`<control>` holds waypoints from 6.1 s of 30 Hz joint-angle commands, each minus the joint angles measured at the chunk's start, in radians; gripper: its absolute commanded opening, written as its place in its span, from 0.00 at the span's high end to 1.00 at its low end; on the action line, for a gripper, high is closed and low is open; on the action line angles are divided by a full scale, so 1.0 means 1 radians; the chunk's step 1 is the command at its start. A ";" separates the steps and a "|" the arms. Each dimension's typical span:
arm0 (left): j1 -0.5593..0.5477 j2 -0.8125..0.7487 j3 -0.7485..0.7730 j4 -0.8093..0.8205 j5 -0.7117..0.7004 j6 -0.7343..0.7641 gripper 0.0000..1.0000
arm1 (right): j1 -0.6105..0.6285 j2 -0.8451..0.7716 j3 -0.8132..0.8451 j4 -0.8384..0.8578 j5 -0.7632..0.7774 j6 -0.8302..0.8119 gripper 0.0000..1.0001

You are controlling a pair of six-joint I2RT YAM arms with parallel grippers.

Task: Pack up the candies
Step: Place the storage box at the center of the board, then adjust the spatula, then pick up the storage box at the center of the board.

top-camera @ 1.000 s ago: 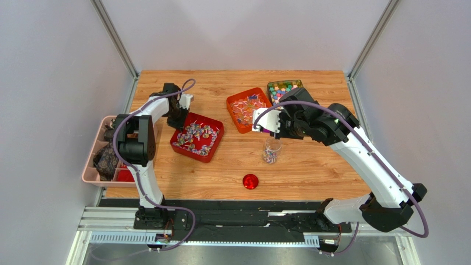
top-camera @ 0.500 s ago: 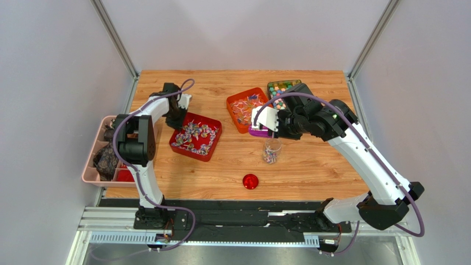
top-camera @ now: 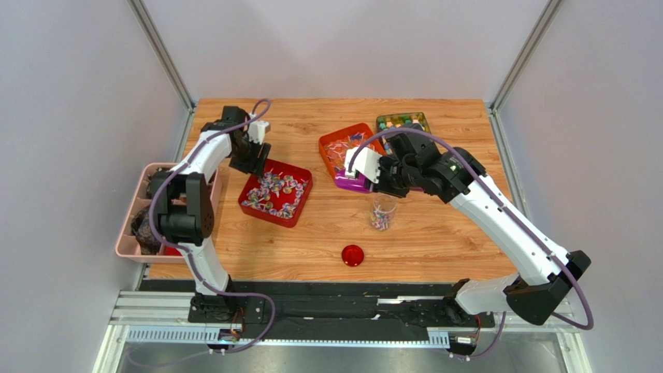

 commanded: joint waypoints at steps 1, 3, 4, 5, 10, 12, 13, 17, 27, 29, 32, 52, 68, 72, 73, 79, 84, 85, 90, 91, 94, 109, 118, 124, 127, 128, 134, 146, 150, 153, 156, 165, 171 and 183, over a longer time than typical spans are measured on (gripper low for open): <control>0.000 -0.120 0.093 -0.059 0.130 0.051 0.32 | 0.015 -0.013 -0.041 0.256 0.029 0.098 1.00; 0.000 -0.149 0.131 -0.085 0.263 0.069 0.30 | 0.032 -0.002 -0.070 0.338 0.085 0.115 1.00; 0.000 -0.155 0.145 -0.107 0.311 0.071 0.30 | 0.054 0.003 -0.081 0.368 0.134 0.127 1.00; 0.000 -0.164 0.171 -0.116 0.419 0.072 0.31 | 0.063 0.007 -0.104 0.397 0.159 0.132 1.00; -0.014 -0.149 0.220 -0.160 0.739 0.075 0.44 | 0.138 0.038 -0.154 0.558 0.299 0.156 1.00; -0.031 -0.135 0.225 -0.167 0.848 0.078 0.53 | 0.152 0.053 -0.164 0.592 0.323 0.162 1.00; -0.038 -0.129 0.225 -0.170 0.911 0.078 0.54 | 0.163 0.056 -0.167 0.600 0.328 0.170 1.00; -0.061 -0.088 0.226 -0.171 1.018 0.078 0.54 | 0.177 0.076 -0.173 0.621 0.330 0.190 1.00; -0.081 -0.030 0.249 -0.165 1.121 0.057 0.50 | 0.210 0.113 -0.167 0.612 0.331 0.199 1.00; -0.081 -0.028 0.249 -0.160 1.120 0.052 0.48 | 0.221 0.118 -0.162 0.607 0.331 0.199 1.00; -0.083 -0.022 0.246 -0.156 1.115 0.052 0.48 | 0.232 0.122 -0.159 0.603 0.331 0.201 1.00; -0.091 0.047 0.278 -0.261 1.280 0.159 0.51 | 0.255 0.093 -0.171 0.626 0.343 0.204 1.00; -0.137 0.193 0.490 -0.871 1.315 0.689 0.84 | 0.253 0.076 -0.187 0.658 0.382 0.192 1.00; -0.137 0.181 0.478 -0.860 1.313 0.687 0.94 | 0.255 0.084 -0.187 0.666 0.392 0.187 1.00; -0.137 0.175 0.475 -0.857 1.315 0.681 0.96 | 0.255 0.087 -0.188 0.667 0.395 0.186 1.00; -0.137 0.155 0.460 -0.840 1.316 0.674 1.00 | 0.253 0.098 -0.167 0.650 0.408 0.176 0.93; -0.137 0.142 0.452 -0.837 1.322 0.672 1.00 | 0.246 0.087 -0.116 0.591 0.377 0.173 0.66; -0.137 0.141 0.452 -0.837 1.322 0.674 1.00 | 0.241 0.084 -0.112 0.580 0.368 0.175 0.62; -0.137 0.133 0.444 -0.837 1.324 0.678 1.00 | 0.189 0.070 -0.089 0.518 0.244 0.205 0.45; -0.137 0.133 0.446 -0.837 1.324 0.680 1.00 | 0.180 0.067 -0.079 0.502 0.221 0.210 0.44; -0.137 0.130 0.446 -0.840 1.327 0.681 1.00 | 0.151 0.064 -0.075 0.472 0.159 0.213 0.44; -0.137 0.106 0.432 -0.837 1.330 0.684 1.00 | 0.134 0.107 -0.145 0.547 0.081 0.213 0.48; -0.137 0.102 0.426 -0.835 1.336 0.686 1.00 | 0.123 0.131 -0.158 0.627 0.148 0.238 0.55; -0.137 0.107 0.423 -0.834 1.335 0.686 1.00 | 0.121 0.138 -0.142 0.635 0.133 0.255 0.58; -0.137 0.109 0.418 -0.832 1.338 0.686 1.00 | 0.118 0.135 -0.136 0.626 0.112 0.259 0.62; -0.137 0.109 0.418 -0.831 1.336 0.683 1.00 | 0.118 0.135 -0.132 0.624 0.109 0.259 0.71; -0.137 0.110 0.414 -0.822 1.333 0.674 1.00 | 0.120 0.131 -0.113 0.597 0.058 0.264 1.00; -0.098 0.132 0.478 -0.844 1.302 0.677 0.52 | 0.118 0.102 -0.133 0.560 0.064 0.238 1.00; -0.005 0.168 0.579 -0.878 1.276 0.680 0.36 | 0.118 0.087 -0.161 0.554 0.075 0.227 1.00; 0.073 0.202 0.660 -0.889 1.258 0.663 0.30 | 0.118 0.075 -0.173 0.548 0.084 0.219 1.00; 0.112 0.178 0.636 -0.830 1.187 0.632 0.21 | 0.120 0.069 -0.176 0.546 0.124 0.209 1.00; 0.116 -0.065 0.196 -0.133 0.743 0.229 0.01 | 0.118 0.087 -0.139 0.537 0.167 0.210 1.00; 0.118 -0.080 0.078 -0.035 0.528 0.212 0.01 | 0.117 0.095 -0.147 0.534 0.165 0.209 1.00; 0.115 -0.048 -0.054 0.168 0.278 0.227 0.01 | 0.120 0.102 -0.148 0.524 0.149 0.207 1.00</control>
